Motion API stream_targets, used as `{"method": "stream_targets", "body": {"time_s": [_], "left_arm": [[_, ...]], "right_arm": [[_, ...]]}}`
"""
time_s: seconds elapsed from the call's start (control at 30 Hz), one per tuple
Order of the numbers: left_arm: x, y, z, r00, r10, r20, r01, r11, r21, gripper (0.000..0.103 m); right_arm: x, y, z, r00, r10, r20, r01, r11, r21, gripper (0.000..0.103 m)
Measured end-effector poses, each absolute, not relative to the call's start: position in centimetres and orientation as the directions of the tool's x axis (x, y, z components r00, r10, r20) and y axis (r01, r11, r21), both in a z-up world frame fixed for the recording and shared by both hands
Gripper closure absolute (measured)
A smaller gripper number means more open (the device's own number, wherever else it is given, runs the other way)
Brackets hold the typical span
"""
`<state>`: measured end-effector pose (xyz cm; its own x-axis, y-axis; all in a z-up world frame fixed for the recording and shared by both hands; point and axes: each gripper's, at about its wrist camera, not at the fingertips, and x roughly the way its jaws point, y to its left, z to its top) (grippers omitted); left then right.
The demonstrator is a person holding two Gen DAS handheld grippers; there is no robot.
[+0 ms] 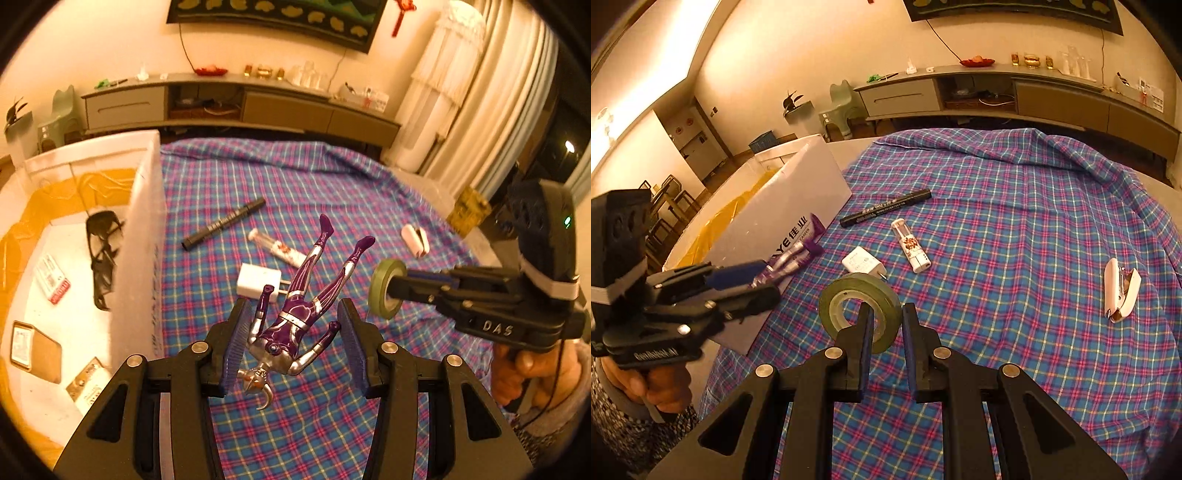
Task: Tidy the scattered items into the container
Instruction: 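Carry the purple figure in the left tool while the right tool carries the tape over the white box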
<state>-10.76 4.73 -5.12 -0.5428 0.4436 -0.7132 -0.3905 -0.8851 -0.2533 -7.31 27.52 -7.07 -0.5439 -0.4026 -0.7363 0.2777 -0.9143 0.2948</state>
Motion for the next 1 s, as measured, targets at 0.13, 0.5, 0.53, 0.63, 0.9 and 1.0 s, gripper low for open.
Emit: {"method": "stream_targets", "body": {"time_s": [0.13, 0.5, 0.53, 0.63, 0.9, 1.0], "left_arm": [[-10.6, 3.9, -4.4, -0.560, 0.448, -0.697, -0.385, -0.886, -0.260, 0.053], [-10.6, 1.5, -2.7, -0.610, 0.445, -0.656, -0.355, -0.893, -0.276, 0.053], [-10.5, 1.2, -2.4, -0.615, 0.446, -0.650, -0.352, -0.893, -0.281, 0.053], [-10.5, 0.6, -1.9, -0.627, 0.450, -0.636, -0.346, -0.892, -0.290, 0.053], [-10.3, -1.2, -0.8, -0.653, 0.454, -0.607, -0.325, -0.891, -0.317, 0.053], [-10.3, -1.7, -0.4, -0.660, 0.457, -0.596, -0.321, -0.889, -0.327, 0.053]], "right_arm": [[-7.2, 27.5, -7.0, -0.548, -0.410, -0.729, 0.286, -0.911, 0.298, 0.086], [-6.7, 26.1, -6.0, -0.559, -0.433, -0.707, 0.326, -0.899, 0.293, 0.086], [-6.6, 25.9, -5.8, -0.562, -0.436, -0.703, 0.329, -0.898, 0.293, 0.086], [-6.3, 25.3, -5.2, -0.572, -0.447, -0.688, 0.338, -0.892, 0.299, 0.086], [-5.1, 22.4, -3.1, -0.598, -0.483, -0.639, 0.363, -0.875, 0.322, 0.086], [-4.6, 21.5, -2.8, -0.600, -0.493, -0.630, 0.364, -0.869, 0.335, 0.086]]}}
